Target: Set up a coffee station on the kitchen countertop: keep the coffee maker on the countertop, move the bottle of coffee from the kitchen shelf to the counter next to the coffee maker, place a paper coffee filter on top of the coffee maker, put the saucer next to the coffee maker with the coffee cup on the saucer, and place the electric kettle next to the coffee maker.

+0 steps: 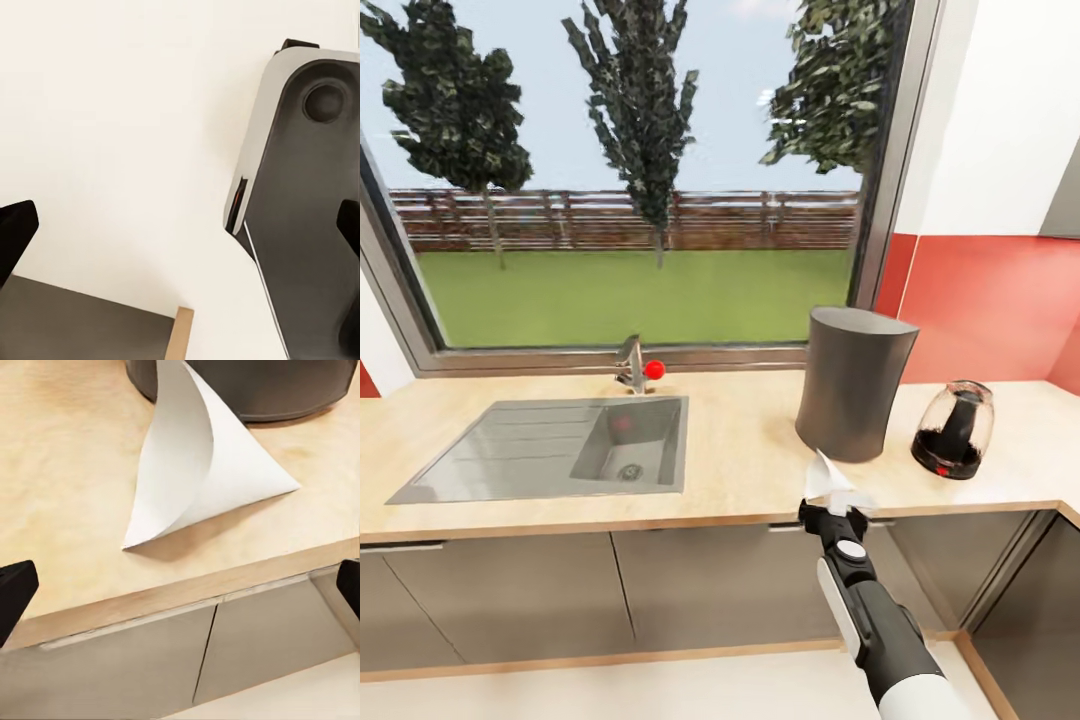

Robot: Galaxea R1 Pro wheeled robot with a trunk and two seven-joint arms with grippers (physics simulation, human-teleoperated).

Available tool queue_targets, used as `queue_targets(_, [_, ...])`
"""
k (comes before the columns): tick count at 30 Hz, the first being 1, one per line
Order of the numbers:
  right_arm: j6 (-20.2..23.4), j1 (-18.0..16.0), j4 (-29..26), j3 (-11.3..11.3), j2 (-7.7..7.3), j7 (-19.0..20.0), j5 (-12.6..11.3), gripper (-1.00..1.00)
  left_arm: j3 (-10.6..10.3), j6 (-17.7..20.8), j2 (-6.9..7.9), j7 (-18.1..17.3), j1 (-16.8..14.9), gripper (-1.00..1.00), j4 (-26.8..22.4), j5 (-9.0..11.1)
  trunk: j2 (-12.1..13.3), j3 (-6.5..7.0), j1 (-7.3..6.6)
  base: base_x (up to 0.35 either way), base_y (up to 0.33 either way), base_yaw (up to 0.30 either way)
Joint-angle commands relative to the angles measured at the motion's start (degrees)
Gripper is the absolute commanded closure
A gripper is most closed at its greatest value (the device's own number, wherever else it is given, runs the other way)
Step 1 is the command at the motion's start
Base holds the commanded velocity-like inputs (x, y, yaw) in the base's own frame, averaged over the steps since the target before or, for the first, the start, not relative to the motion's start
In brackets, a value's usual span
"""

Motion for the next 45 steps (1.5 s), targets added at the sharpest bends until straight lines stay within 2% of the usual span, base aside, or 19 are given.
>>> queue_targets(1, [0.31,-0.05,-0.05,0.14,-0.02,-0.42,-0.22,-1.00,0.06,-0.19,0.00,0.05,-0.04,-1.00,0.04,0.31,-0.12,-0.13,0.07,0.316,0.000,0.000])
queue_targets(37, [0.39,-0.05,0.29,-0.11,-0.18,-0.56,-0.08,-1.00,0.06,-0.10,-0.08,0.05,0.14,-1.00,0.22,0.22,-0.12,-0.13,0.07,0.099,-0.015,0.000])
queue_targets(45, [0.39,-0.05,2.22,-0.15,-0.19,-0.56,-0.15,-1.00,0.06,-0.11,-0.06,0.05,0.14,-1.00,0.63,0.22,-0.12,-0.13,0.07,0.007,-0.004,0.000])
